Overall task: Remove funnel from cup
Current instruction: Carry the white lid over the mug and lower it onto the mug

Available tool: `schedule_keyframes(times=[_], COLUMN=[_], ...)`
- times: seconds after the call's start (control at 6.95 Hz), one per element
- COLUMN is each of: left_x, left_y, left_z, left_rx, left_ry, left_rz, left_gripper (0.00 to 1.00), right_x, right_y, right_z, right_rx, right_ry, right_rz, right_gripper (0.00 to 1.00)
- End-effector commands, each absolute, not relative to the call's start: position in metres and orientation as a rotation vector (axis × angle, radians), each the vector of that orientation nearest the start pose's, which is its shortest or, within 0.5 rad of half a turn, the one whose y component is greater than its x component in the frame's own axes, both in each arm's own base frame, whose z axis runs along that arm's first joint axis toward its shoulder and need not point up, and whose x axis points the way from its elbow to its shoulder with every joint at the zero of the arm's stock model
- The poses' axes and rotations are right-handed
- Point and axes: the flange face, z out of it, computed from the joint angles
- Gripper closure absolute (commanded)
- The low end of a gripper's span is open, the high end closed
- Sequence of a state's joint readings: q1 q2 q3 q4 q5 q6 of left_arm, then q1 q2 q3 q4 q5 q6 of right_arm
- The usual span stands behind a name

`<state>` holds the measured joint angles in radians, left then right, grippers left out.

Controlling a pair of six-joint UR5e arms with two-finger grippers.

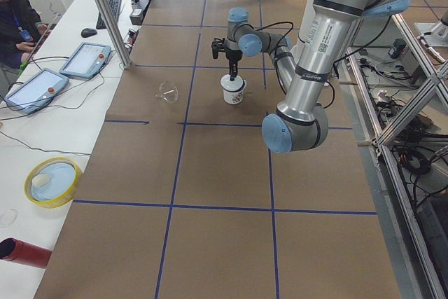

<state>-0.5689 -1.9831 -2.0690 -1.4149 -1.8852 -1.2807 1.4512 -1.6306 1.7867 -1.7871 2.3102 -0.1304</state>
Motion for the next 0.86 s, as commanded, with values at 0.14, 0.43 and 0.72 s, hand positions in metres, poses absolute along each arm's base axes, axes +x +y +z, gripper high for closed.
schedule_keyframes(times=[0.14,0.43,0.72], left_x=[0.4064,0.4075,0.4087], left_y=[-0.3817,-0.3824,-0.3811], left_z=[0.2442,0.2466,0.2462], left_rx=[0.037,0.035,0.035], left_ry=[0.803,0.799,0.801], left_rz=[-0.149,-0.15,-0.146], left_gripper=[1.0,1.0,1.0], right_x=[0.0111,0.0112,0.0111], right_y=[-0.4618,-0.4617,-0.4618], right_z=[0.605,0.6058,0.6051], right_rx=[-0.053,-0.055,-0.053], right_ry=[-0.741,-0.741,-0.741], right_rz=[-0.216,-0.216,-0.216], right_gripper=[0.0,0.0,0.0])
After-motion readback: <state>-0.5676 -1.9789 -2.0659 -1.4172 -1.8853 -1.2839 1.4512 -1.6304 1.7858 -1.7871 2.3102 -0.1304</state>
